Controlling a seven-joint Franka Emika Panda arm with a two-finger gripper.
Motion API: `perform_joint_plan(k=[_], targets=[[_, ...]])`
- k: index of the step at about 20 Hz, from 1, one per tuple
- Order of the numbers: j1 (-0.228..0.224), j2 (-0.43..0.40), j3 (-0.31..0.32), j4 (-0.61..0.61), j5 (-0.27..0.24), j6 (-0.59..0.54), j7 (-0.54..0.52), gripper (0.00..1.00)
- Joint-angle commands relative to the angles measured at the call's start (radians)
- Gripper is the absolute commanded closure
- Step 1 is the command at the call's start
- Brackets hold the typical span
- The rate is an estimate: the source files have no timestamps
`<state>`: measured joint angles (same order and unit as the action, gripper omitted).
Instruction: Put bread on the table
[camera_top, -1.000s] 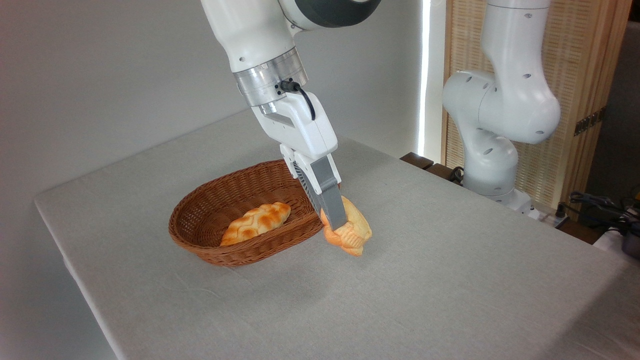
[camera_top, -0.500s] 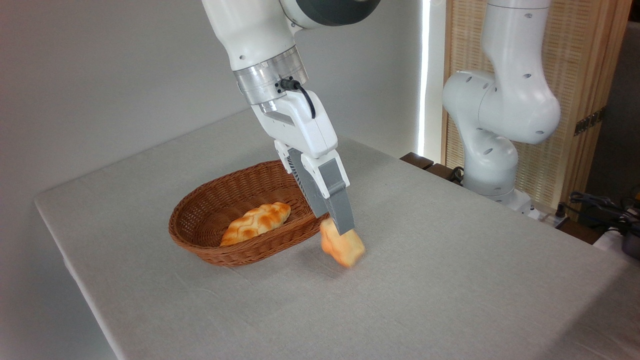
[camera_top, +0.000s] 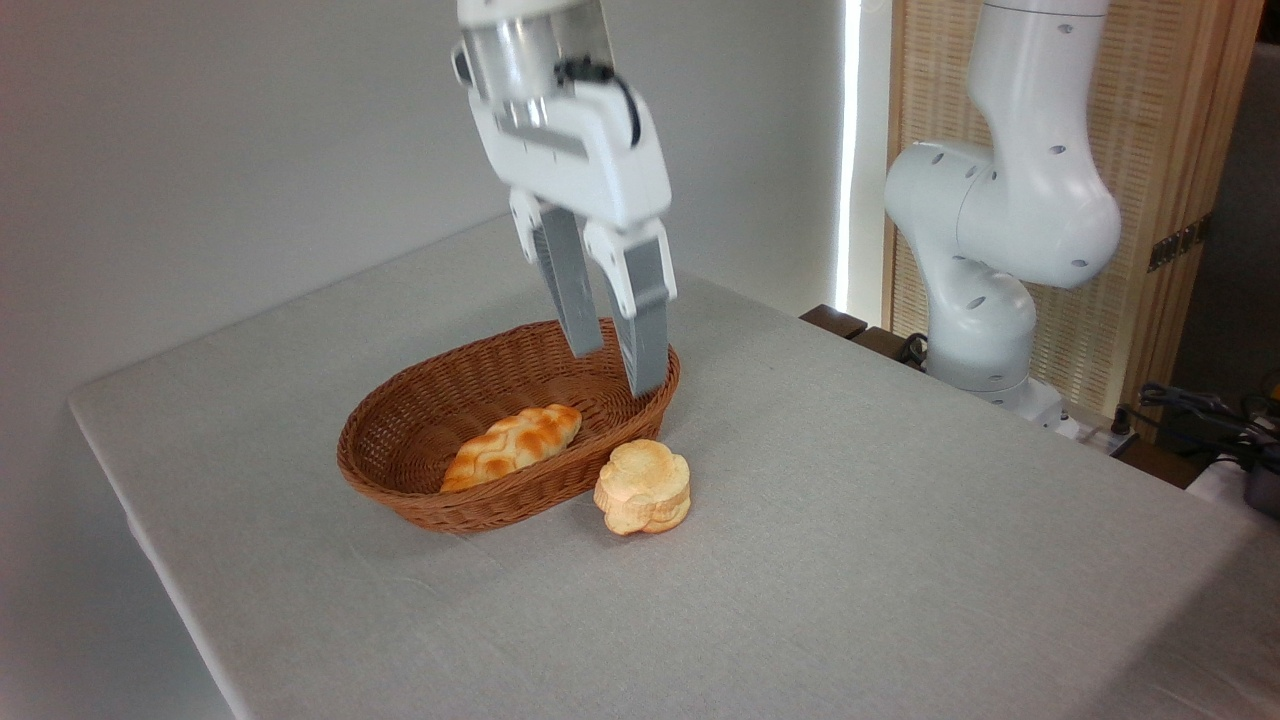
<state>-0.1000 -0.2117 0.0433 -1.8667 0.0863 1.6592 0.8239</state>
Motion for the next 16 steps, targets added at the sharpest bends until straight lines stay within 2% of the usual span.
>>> perform_joint_plan(k=[1, 4, 6, 8, 13, 16], targets=[[-0.001, 0.021, -0.014, 0.075, -0.06, -0.041, -0.118, 0.0], [0.025, 0.061, -0.077, 0.11, -0.065, -0.042, -0.204, 0.0], [0.048, 0.093, -0.091, 0.153, -0.066, -0.05, -0.198, 0.0], [0.074, 0.107, -0.095, 0.188, -0.104, -0.07, -0.195, 0.0], [0.075, 0.117, -0.095, 0.199, -0.106, -0.098, -0.137, 0.0], [0.075, 0.137, -0.097, 0.202, -0.102, -0.098, -0.137, 0.0]])
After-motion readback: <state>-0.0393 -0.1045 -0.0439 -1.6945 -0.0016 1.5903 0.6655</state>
